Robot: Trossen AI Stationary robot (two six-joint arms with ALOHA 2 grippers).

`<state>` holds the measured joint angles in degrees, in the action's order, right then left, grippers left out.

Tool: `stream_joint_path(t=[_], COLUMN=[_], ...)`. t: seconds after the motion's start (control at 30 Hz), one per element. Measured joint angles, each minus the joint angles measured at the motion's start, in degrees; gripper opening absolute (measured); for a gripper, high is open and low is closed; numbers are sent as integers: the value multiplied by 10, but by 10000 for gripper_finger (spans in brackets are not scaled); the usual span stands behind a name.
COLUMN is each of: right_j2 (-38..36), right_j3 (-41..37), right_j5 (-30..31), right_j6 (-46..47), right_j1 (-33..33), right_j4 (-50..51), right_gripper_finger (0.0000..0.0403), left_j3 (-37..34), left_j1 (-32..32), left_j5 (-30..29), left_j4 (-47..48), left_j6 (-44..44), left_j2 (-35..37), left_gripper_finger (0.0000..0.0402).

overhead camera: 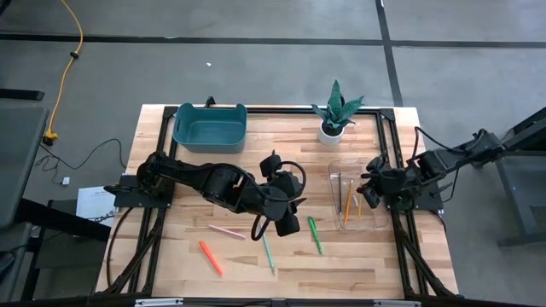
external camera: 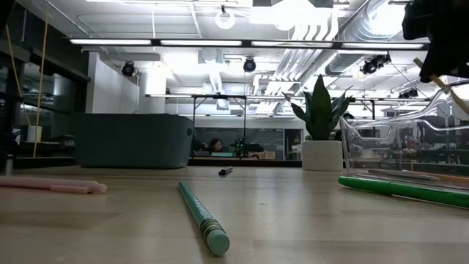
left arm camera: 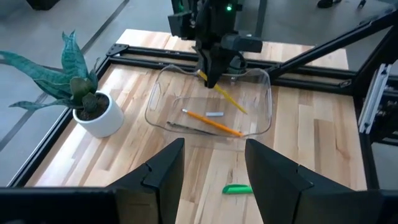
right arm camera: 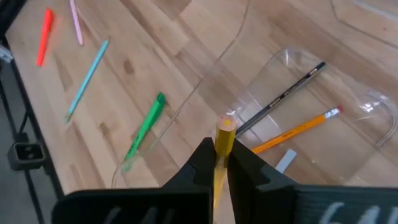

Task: Sort pens & pencils
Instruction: Put the yellow pencil into the transparent bin

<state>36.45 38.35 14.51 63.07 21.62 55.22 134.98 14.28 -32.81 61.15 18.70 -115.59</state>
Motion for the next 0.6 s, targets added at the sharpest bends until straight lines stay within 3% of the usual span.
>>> stream_joint_path(t=[0.6], right_j2=[3], right_j3=[0], right_j5=[-37], right_j6=[-78], right_j1=[-139], right_j4=[-19], right_gripper_finger=[95], left_j3=[0], left_j1=[1], left_j5=[36], left_j4=[193], left_j6=[92], left_j2=[0], left_gripper_finger=[158])
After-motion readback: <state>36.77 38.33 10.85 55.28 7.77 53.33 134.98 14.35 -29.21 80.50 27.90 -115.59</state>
